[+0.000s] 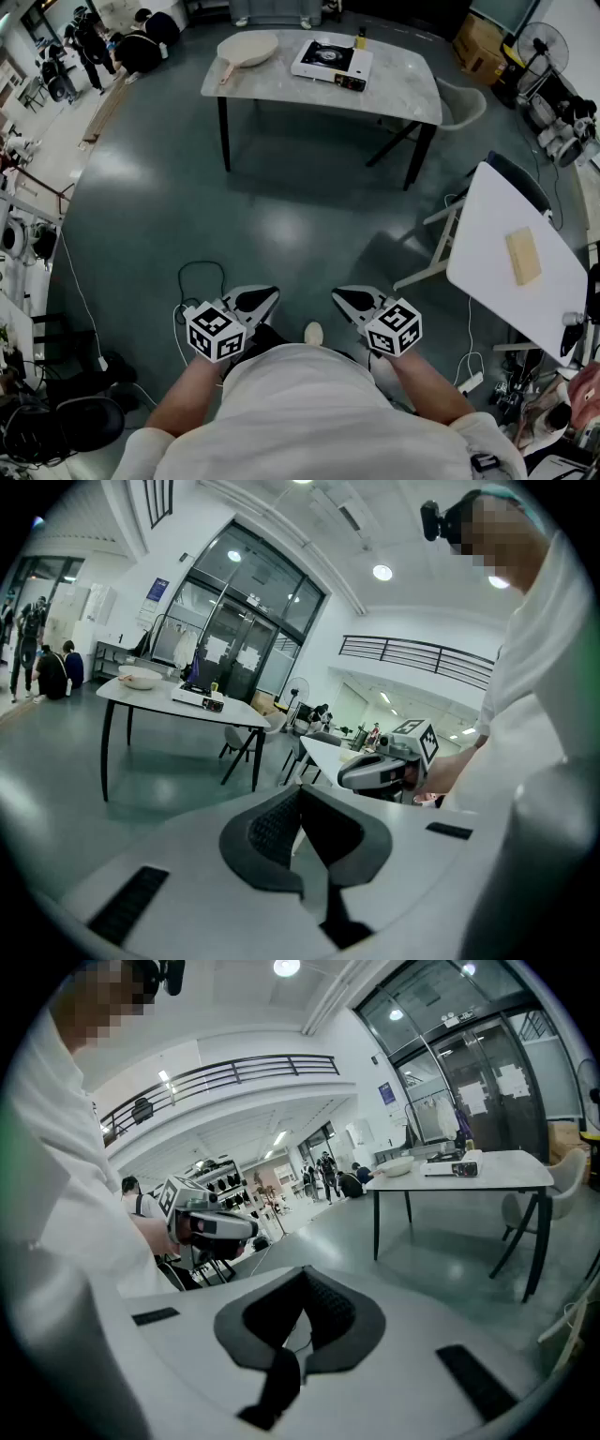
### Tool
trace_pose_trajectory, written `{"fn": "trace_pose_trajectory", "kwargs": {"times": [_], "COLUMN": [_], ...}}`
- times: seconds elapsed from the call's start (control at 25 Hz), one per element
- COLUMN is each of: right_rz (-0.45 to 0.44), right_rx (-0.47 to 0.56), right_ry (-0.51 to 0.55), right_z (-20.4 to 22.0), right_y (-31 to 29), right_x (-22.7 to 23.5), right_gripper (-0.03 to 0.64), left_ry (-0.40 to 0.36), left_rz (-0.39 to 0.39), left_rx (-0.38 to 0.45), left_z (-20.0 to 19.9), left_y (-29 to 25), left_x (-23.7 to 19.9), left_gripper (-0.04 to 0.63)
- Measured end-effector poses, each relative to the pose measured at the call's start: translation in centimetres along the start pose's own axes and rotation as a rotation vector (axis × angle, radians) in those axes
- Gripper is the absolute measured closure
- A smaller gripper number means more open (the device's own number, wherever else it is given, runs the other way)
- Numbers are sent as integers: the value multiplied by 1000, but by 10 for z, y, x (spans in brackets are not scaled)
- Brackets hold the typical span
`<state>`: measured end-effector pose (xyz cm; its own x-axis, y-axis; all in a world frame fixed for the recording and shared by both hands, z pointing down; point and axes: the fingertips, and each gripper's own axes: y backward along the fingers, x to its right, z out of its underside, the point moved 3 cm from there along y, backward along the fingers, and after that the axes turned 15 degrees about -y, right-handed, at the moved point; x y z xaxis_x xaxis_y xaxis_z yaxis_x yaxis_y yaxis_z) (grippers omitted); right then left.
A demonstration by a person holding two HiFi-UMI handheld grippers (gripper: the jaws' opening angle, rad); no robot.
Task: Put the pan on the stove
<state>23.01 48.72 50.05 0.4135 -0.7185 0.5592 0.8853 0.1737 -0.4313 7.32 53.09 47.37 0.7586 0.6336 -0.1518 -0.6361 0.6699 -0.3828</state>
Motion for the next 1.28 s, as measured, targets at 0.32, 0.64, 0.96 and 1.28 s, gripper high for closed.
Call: {"fn": "trace_pose_trajectory", "kwargs": {"times": [0.32, 0.64, 0.96, 1.28], "right_rz": [27, 58, 111, 148], "right_rx": [1, 17, 42, 39], "right_ry": [-33, 4, -12, -38], "right_z": [-26, -102, -201, -250], "right_y": [-10, -74, -165, -192], "right_x": [49, 84, 100, 148], "right_gripper": [612, 609, 514, 509], "left_ry": [57, 86, 54, 109], "left_rz": [7, 32, 135, 133], "left_rx": [8, 68, 82, 89], "left_z": [-12, -31, -84, -103], "left_y": [-38, -70, -75, -107], "left_x": [-31, -141, -273, -370], "left_gripper": [577, 575, 572, 477]}}
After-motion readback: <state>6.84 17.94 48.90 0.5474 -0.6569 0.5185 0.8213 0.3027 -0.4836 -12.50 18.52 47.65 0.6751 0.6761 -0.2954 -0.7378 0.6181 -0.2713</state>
